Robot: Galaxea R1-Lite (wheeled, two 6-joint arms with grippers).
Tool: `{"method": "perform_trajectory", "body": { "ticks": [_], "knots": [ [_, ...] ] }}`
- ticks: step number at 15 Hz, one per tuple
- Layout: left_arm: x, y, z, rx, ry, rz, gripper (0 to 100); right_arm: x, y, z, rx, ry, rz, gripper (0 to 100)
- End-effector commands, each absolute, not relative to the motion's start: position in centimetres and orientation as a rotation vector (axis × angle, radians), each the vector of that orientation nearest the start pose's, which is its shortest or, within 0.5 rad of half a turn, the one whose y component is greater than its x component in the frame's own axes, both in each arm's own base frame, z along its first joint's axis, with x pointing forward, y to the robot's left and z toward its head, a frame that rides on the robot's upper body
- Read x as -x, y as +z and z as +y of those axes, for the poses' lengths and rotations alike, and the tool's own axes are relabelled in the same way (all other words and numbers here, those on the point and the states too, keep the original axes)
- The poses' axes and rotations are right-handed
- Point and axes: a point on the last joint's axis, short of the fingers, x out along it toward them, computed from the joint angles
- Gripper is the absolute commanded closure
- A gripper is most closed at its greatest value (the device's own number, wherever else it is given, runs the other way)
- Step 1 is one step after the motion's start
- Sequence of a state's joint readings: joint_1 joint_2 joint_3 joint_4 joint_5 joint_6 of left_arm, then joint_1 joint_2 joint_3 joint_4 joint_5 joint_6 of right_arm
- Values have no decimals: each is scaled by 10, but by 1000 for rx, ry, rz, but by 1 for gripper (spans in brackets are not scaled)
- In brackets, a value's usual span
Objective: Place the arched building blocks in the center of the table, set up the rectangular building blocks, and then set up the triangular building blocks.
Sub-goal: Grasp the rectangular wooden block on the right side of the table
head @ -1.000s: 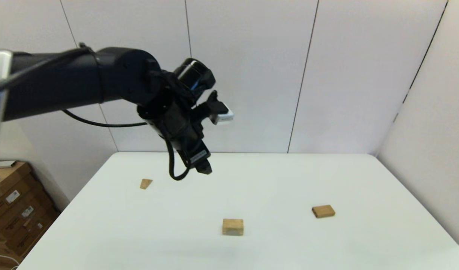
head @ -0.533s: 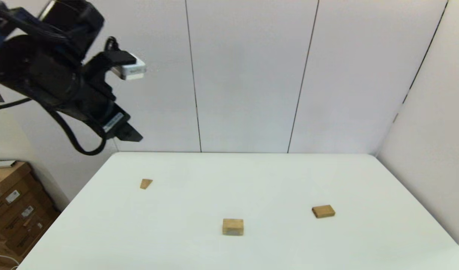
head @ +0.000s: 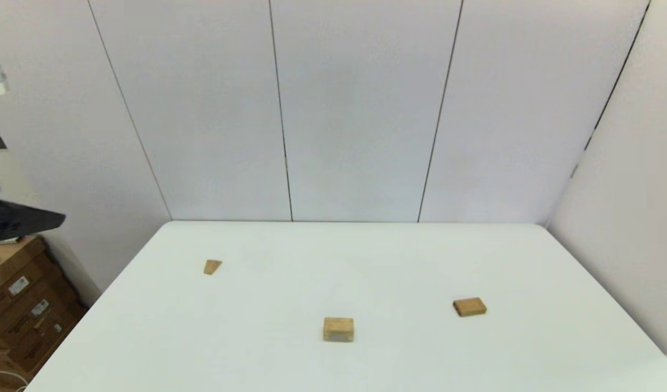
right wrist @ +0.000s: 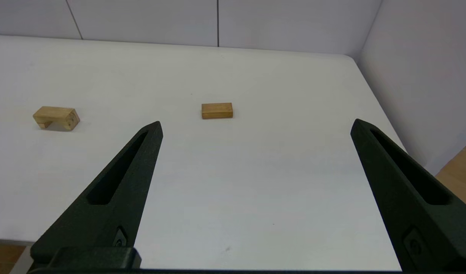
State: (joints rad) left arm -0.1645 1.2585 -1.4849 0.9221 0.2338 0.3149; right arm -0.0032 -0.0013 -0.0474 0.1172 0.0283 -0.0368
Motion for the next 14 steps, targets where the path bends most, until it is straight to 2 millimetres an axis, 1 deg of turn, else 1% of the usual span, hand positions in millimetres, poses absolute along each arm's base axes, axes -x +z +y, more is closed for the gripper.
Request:
{"method": "perform_trajectory", "body": {
  "ticks": [1, 3, 6, 7, 9, 11, 14],
  "knots": [
    [-40, 313, 4, -366, 117, 597, 0, 27, 76, 1, 36, 27, 69, 0],
    [-6, 298, 5, -360, 128, 547, 0, 27, 76, 1, 36, 27, 69, 0],
    [46, 264, 8, -350, 136, 454, 0, 27, 76, 1, 37, 27, 69, 0],
    [57, 254, 9, -351, 125, 424, 0, 27, 76, 1, 36, 27, 69, 0],
    [76, 235, 10, -349, 123, 378, 0, 27, 76, 1, 36, 27, 69, 0],
    [90, 222, 11, -336, 132, 333, 0, 27, 76, 1, 37, 27, 69, 0],
    [99, 204, 9, -329, 149, 354, 0, 27, 76, 1, 36, 27, 69, 0]
  ]
}}
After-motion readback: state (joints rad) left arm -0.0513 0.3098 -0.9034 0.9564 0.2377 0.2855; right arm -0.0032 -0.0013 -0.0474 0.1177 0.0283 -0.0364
